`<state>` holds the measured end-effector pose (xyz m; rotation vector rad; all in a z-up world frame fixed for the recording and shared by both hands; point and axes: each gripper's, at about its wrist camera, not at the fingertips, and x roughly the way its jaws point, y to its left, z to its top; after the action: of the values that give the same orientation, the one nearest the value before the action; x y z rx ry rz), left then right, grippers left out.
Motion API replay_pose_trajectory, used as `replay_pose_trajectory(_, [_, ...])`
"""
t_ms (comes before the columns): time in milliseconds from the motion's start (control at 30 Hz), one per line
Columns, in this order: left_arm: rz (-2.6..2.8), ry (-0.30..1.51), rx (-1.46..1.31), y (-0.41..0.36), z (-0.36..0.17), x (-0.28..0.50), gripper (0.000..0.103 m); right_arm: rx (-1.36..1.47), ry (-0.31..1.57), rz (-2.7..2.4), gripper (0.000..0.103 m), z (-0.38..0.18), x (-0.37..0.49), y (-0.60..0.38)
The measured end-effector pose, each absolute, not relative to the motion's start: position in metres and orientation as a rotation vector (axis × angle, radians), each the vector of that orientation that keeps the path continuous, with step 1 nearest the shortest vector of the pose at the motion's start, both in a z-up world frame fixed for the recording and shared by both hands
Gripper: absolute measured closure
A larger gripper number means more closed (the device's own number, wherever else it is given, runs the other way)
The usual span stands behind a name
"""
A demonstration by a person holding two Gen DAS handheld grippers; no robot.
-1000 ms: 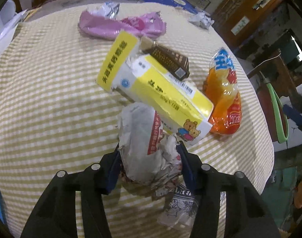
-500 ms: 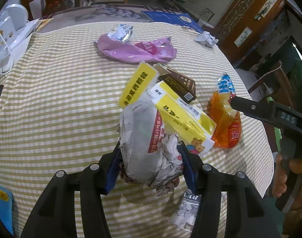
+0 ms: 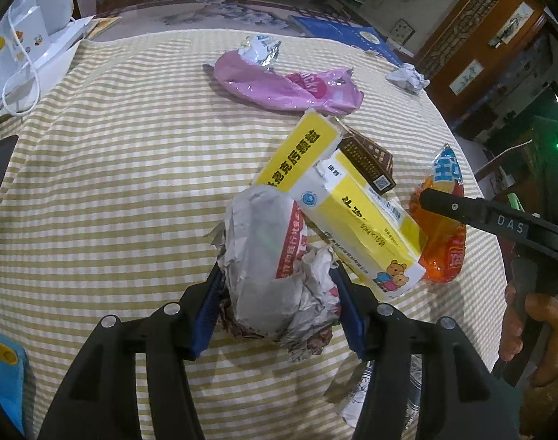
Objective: Collect trash
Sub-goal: 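Grasp the crumpled newspaper ball with the left gripper while the right grasps the orange snack bag, then lift the newspaper ball with the left gripper while the right carries the snack bag to the bucket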
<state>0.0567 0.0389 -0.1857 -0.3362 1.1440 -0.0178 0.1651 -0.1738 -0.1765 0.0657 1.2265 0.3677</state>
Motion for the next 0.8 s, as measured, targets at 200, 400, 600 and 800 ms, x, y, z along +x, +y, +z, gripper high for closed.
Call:
replay_pose_trajectory(200, [-0.019, 1.140, -0.324, 0.036, -0.184, 0.060, 0.047, 0.103, 1.215, 0.383, 0.049, -0.171, 0.162, -0.180])
replay_pose_trajectory(400, [-0.014, 1.130, -0.320, 0.037, -0.180, 0.057, 0.047, 0.132, 1.168, 0.395, 0.049, -0.151, 0.152, -0.187])
replay_pose_trajectory(600, [-0.024, 1.105, -0.301, 0.032, -0.169, 0.056, 0.047, 0.145, 1.096, 0.398, 0.049, -0.121, 0.138, -0.196])
replay_pose_trajectory(800, [-0.047, 1.075, -0.289, 0.022, -0.157, 0.056, 0.047, 0.146, 1.039, 0.397, 0.049, -0.100, 0.126, -0.199])
